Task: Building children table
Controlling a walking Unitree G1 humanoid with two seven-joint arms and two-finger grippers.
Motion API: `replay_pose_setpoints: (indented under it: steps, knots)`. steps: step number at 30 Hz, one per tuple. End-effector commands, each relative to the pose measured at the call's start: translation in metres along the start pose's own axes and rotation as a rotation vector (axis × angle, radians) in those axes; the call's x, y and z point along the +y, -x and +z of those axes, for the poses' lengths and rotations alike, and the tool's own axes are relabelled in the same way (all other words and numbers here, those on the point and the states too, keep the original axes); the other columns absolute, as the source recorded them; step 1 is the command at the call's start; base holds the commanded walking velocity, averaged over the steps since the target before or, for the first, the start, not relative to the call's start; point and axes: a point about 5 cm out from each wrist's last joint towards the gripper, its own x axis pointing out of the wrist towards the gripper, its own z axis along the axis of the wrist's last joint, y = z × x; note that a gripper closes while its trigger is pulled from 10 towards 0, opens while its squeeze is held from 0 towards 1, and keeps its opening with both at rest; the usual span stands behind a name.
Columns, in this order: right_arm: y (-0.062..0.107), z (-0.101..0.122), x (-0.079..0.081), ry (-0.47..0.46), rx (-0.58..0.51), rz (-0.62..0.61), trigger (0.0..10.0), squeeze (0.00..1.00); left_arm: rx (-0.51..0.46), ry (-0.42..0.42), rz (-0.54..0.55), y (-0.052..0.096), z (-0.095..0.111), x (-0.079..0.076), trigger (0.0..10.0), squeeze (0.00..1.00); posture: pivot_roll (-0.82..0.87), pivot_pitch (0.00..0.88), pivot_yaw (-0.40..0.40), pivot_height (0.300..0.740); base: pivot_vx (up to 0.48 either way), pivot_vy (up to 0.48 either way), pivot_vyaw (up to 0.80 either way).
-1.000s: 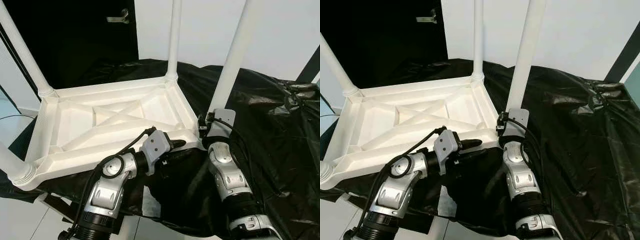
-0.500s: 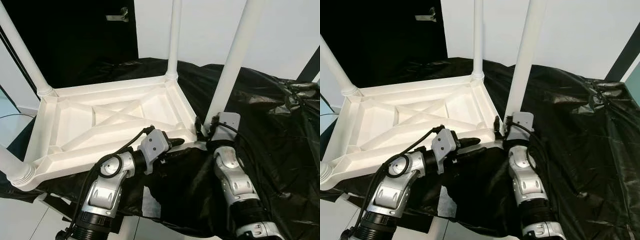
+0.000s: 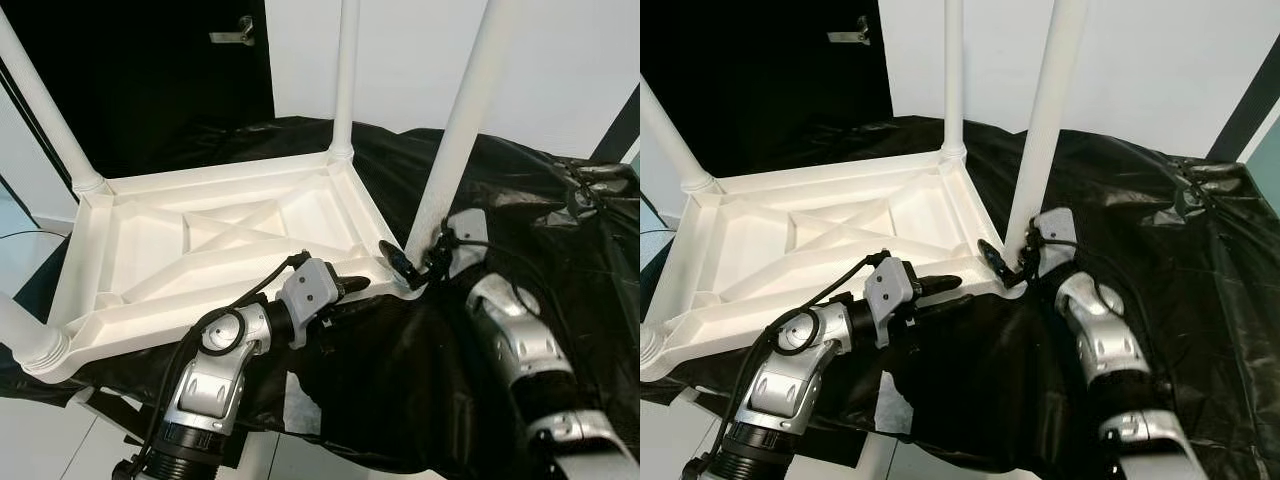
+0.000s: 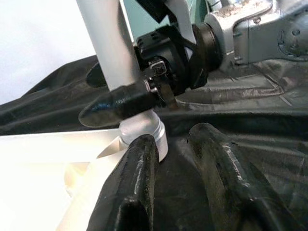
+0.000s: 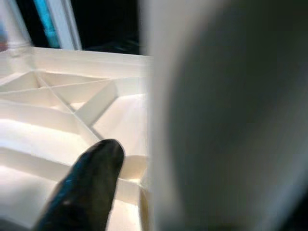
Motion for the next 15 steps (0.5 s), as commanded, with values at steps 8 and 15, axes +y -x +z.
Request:
replay_pose_setpoints:
  steps: [8, 15]
  knots:
    - [0.001, -0.015, -0.001, -0.011, 0.082, 0.133, 0.0, 0.0, 0.004, -0.009, 0.12, 0.0, -0.001, 0.006, 10.0, 0.0, 0.03, 0.0, -0.04, 0.74, 0.0, 0.0, 0.0]
    - [0.003, -0.022, -0.011, 0.004, 0.12, 0.087, 0.0, 0.0, 0.006, -0.007, 0.128, 0.001, -0.001, 0.006, 10.0, 0.0, 0.03, 0.0, -0.04, 0.74, 0.0, 0.0, 0.0]
